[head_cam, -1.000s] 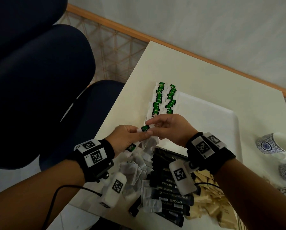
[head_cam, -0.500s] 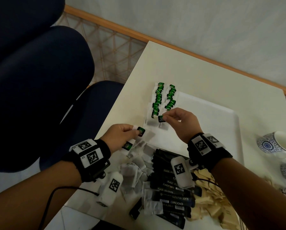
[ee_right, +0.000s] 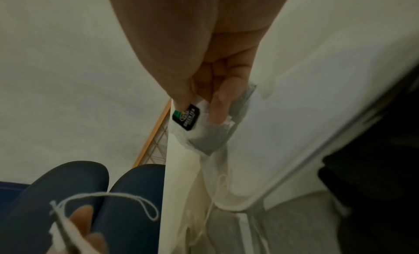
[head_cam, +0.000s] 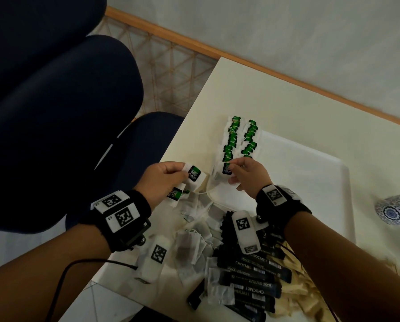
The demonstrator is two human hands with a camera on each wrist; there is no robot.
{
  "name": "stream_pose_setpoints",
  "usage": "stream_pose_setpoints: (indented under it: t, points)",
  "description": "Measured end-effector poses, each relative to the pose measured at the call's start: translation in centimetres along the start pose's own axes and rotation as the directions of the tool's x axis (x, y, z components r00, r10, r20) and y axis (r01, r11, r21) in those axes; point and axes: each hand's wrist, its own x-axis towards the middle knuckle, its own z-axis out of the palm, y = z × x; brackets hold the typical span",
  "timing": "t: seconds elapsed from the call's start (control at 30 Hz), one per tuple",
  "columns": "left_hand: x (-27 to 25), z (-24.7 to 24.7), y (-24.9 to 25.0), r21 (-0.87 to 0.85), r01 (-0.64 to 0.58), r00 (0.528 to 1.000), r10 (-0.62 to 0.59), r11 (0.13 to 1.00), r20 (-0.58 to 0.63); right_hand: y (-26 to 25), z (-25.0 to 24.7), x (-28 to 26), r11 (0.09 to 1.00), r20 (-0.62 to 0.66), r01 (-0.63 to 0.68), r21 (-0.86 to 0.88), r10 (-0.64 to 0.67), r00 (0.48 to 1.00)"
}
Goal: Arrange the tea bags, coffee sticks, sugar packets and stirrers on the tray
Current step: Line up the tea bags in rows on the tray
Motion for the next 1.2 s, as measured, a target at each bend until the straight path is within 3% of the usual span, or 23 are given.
stream_pose_setpoints:
  t: [0.2, 0.4, 0.47, 0.63, 0.77, 0.83, 0.93, 1.2]
  points:
    - [0.0, 0.3, -0.5, 0.039, 0.013, 0.999, -0.014, 0.999, 0.028, -0.1, 0.6, 0.7, 1.000, -0.013, -0.008, -0.008, 0.008, 1.000]
    - [0.3, 1.3, -0.5, -0.007, 0.009, 1.000, -0.009, 1.000, 0.022, -1.4, -0.2, -1.1, 0.991, -0.108, 0.129, 0.023, -0.126, 0.986]
    - [0.5, 1.7, -0.5, -0.025, 0.011, 0.999, -0.010, 1.000, 0.033, -2.1, -0.4, -2.2, 0.987, -0.069, 0.161, 0.014, -0.160, 0.985]
    - [0.6, 3.2, -0.3, -0.060, -0.016, 0.997, 0.020, 0.998, 0.080, -3.0, -0.1, -4.6, 0.985, 0.167, 0.169, -0.027, -0.162, 0.972]
    - [0.6, 4.2, -0.4, -0.098, 0.052, 0.990, -0.039, 0.994, 0.132, -2.8, -1.1, -4.6, 0.985, 0.118, 0.169, -0.042, -0.163, 0.979]
    - [0.6, 4.2, -0.5, -0.114, 0.152, 0.979, -0.134, 0.982, 0.153, -2.3, -1.9, -4.4, 0.981, 0.064, 0.162, -0.110, -0.156, 0.986]
    - [0.6, 3.7, -0.6, -0.052, 0.264, 0.954, -0.253, 0.963, 0.162, -1.3, -2.7, -4.4, 0.951, 0.115, 0.146, -0.272, -0.118, 0.986]
    - [0.2, 2.6, -1.2, 0.048, 0.203, 0.961, -0.208, 0.978, 0.184, 0.3, -3.9, -2.0, 0.901, 0.056, 0.100, -0.422, -0.084, 0.995]
